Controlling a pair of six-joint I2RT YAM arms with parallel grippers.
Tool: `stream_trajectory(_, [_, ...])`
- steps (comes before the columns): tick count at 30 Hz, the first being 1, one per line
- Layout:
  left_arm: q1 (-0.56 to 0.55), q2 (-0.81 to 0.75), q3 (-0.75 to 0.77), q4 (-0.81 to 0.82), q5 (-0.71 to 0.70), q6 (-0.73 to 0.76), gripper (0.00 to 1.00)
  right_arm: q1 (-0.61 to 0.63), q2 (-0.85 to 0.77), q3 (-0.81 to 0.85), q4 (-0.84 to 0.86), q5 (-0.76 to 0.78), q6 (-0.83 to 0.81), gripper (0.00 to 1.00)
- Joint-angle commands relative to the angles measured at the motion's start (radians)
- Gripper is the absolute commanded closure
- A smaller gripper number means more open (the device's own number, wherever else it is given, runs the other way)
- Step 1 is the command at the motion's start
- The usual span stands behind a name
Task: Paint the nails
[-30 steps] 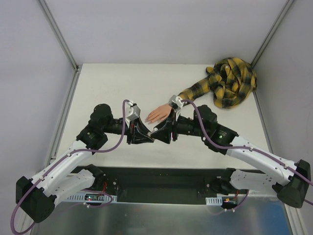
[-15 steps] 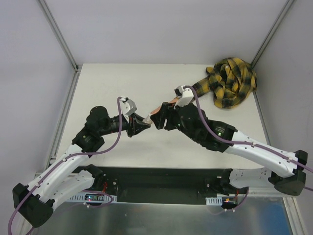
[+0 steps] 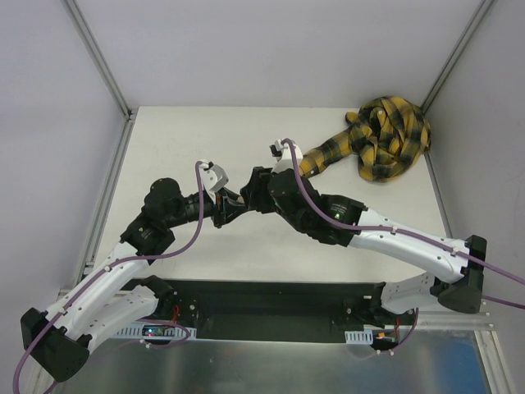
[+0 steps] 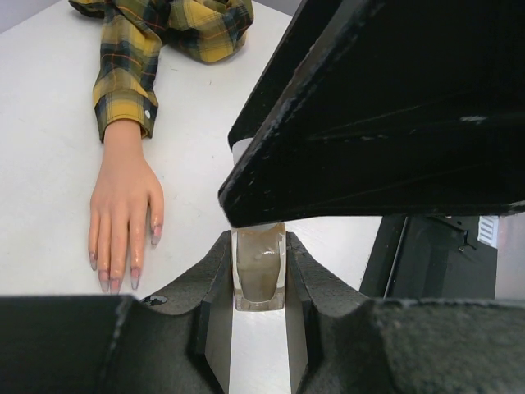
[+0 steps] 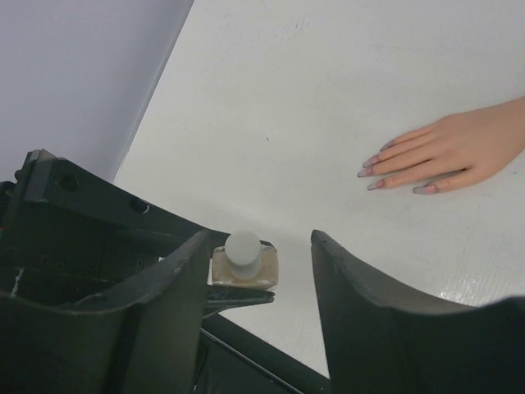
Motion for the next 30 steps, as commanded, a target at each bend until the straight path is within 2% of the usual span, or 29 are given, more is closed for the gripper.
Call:
stream_trajectory(1, [-0.009,-0.008,0.022,0.022,-0.009,0.011,1.0,0.005,0.037,0.061,0.018,0.035,0.041,0.51])
stream_trajectory(8, [-0.009,-0.002,0.023,0.022,-0.005,0.01,1.0,0.008,0.074,0.058,0.035,0.018,0.085,0.69])
stream_trajectory(11, [-0.009,-0.002,0.023,0.022,0.012,0.013,1.0,0.007,0.052,0.028,0.046,0.02,0.081,0.86])
stream_trajectory(12, [-0.009,-0.002,0.023,0.022,0.026,0.014,1.0,0.005,0.039,0.006,0.055,0.029,0.075,0.99])
stream_trajectory(14, [-0.009,-0.004,0.023,0.026,0.093,0.018,1.0,-0.003,-0.023,-0.076,0.11,0.018,-0.006,1.0])
stream_trajectory(16, [-0.009,-0.007,0.02,0.045,0.165,0.024,1.0,-0.048,-0.075,-0.202,0.243,-0.181,-0.138,1.0])
stream_trajectory(17, [-0.009,-0.005,0.019,0.052,0.282,0.025,1.0,-0.128,-0.137,-0.262,0.317,-0.337,-0.28,1.0])
stream_trajectory(18, [-0.008,-0.007,0.014,0.066,0.341,0.004,1.0,-0.18,-0.174,-0.337,0.589,-0.868,-0.333,1.0])
stream_trajectory(19, [-0.008,-0.004,0.007,0.139,0.425,-0.021,1.0,-0.22,-0.199,-0.432,0.768,-1.143,-0.344,1.0])
stream_trajectory(20, [-0.006,0.001,-0.012,0.184,0.499,-0.053,1.0,-0.245,-0.216,-0.531,0.892,-1.243,-0.265,1.0])
stream_trajectory(21, [-0.006,0.007,-0.021,0.238,0.614,-0.141,1.0,-0.283,-0.2,-0.503,0.853,-1.355,-0.258,1.0])
stream_trajectory(22, [-0.006,0.028,-0.027,0.338,0.651,-0.183,1.0,-0.288,-0.184,-0.477,0.83,-1.394,-0.245,1.0])
stream_trajectory(24, [-0.006,0.055,-0.032,0.39,0.707,-0.255,1.0,-0.271,-0.193,-0.483,0.845,-1.372,-0.24,1.0])
stream_trajectory(30, [0.0,0.092,-0.021,0.358,0.69,-0.231,1.0,-0.27,-0.221,-0.505,0.828,-1.284,-0.232,1.0])
